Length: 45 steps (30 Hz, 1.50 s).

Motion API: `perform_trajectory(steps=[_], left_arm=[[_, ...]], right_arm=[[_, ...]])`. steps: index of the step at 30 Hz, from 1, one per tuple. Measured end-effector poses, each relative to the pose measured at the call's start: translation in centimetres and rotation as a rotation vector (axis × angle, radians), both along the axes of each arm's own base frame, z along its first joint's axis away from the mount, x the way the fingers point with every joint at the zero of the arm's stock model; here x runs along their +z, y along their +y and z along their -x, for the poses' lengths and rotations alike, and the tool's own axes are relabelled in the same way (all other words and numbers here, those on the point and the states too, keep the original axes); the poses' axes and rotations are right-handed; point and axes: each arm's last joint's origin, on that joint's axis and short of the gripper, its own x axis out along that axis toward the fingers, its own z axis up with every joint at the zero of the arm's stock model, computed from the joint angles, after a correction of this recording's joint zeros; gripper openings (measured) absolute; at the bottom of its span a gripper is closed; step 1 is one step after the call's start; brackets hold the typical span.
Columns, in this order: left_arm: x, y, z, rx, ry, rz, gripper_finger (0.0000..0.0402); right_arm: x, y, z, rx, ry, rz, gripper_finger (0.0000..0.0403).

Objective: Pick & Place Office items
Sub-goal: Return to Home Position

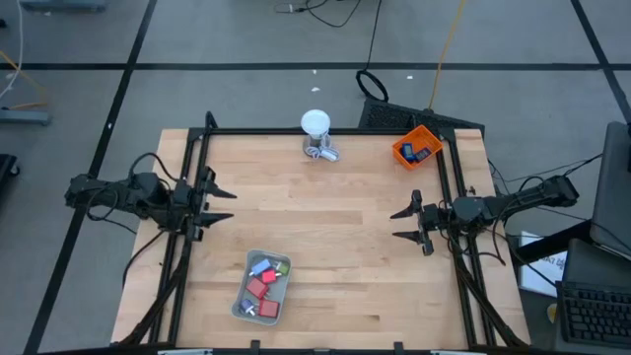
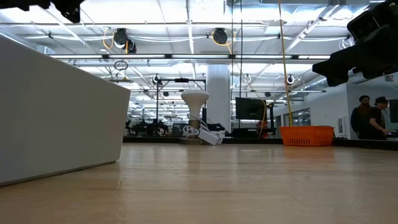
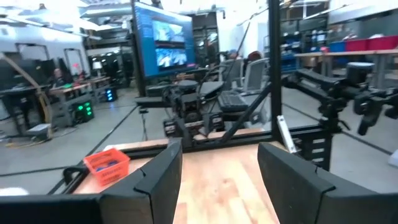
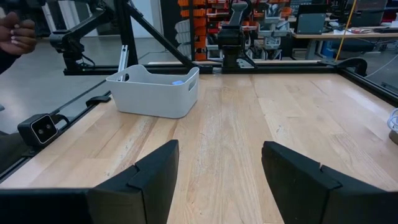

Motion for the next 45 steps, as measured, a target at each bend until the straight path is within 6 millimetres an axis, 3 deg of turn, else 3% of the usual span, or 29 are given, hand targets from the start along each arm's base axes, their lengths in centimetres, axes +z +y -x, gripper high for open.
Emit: perform_trajectory(steps=[12, 25, 30, 33, 45], left_arm=[[-5.8, 1.1, -1.5, 0.167, -0.08, 0.043, 0.0214], [-4.9, 1.9, 1.6, 0.224, -0.157, 0.074, 0.0214], [-5.1, 1.9, 1.5, 0.213, -0.137, 0.077, 0.0214], [-6.1, 1.9, 1.1, 0.208, -0.095, 0.08, 0.0214], [-7.9, 1.7, 0.5, 0.161, -0.157, 0.091, 0.0214]], right_arm=[[0.0, 0.0, 0.0, 0.0, 0.0, 0.0, 0.022], [0.0, 0.0, 0.0, 0.0, 0.0, 0.0, 0.022], [0.0, 0.0, 0.0, 0.0, 0.003, 0.0, 0.022], [0.0, 0.0, 0.0, 0.0, 0.0, 0.0, 0.022], [0.0, 0.0, 0.0, 0.0, 0.0, 0.0, 0.022]])
